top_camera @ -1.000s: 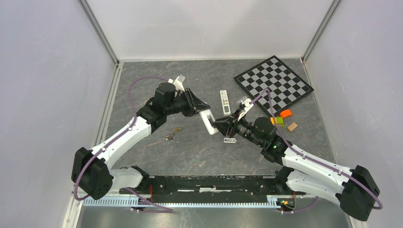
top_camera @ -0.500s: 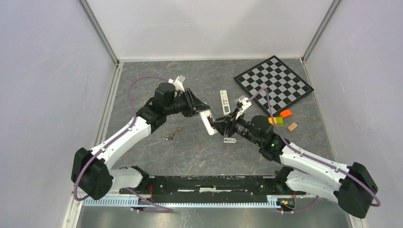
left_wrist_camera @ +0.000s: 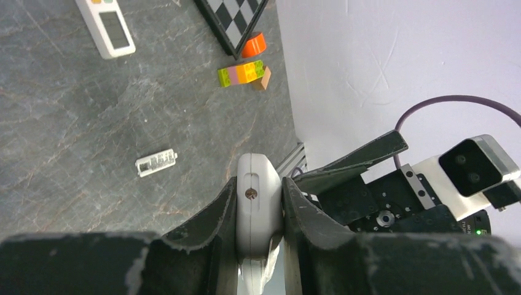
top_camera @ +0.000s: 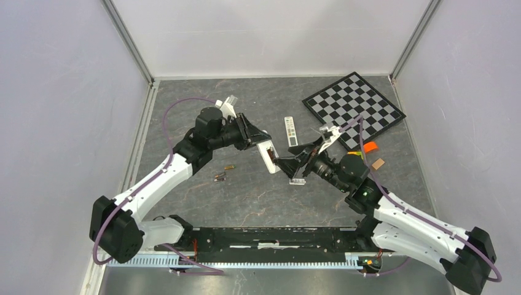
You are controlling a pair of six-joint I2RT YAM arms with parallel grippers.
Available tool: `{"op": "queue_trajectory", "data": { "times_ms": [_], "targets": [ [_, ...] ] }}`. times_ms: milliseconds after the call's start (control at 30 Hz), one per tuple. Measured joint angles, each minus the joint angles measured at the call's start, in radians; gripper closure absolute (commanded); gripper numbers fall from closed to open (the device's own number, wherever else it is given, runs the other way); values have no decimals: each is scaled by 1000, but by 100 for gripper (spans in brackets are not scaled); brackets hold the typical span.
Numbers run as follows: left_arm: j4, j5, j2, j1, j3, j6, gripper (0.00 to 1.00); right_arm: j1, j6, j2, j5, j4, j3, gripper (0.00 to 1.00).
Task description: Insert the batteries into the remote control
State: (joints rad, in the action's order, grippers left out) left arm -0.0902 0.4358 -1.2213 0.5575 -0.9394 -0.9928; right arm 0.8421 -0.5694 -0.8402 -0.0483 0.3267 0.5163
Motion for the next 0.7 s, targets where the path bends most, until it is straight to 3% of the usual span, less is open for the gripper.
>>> {"op": "queue_trajectory", "data": {
  "times_ms": [333, 700],
  "targets": [
    [135, -2, 37, -1, 47, 14, 98, 0, -375, 39, 52, 89, -87, 2],
    [210, -11, 38, -1, 63, 13, 98, 0, -705, -59, 87, 402, -230, 4]
  ]
}}
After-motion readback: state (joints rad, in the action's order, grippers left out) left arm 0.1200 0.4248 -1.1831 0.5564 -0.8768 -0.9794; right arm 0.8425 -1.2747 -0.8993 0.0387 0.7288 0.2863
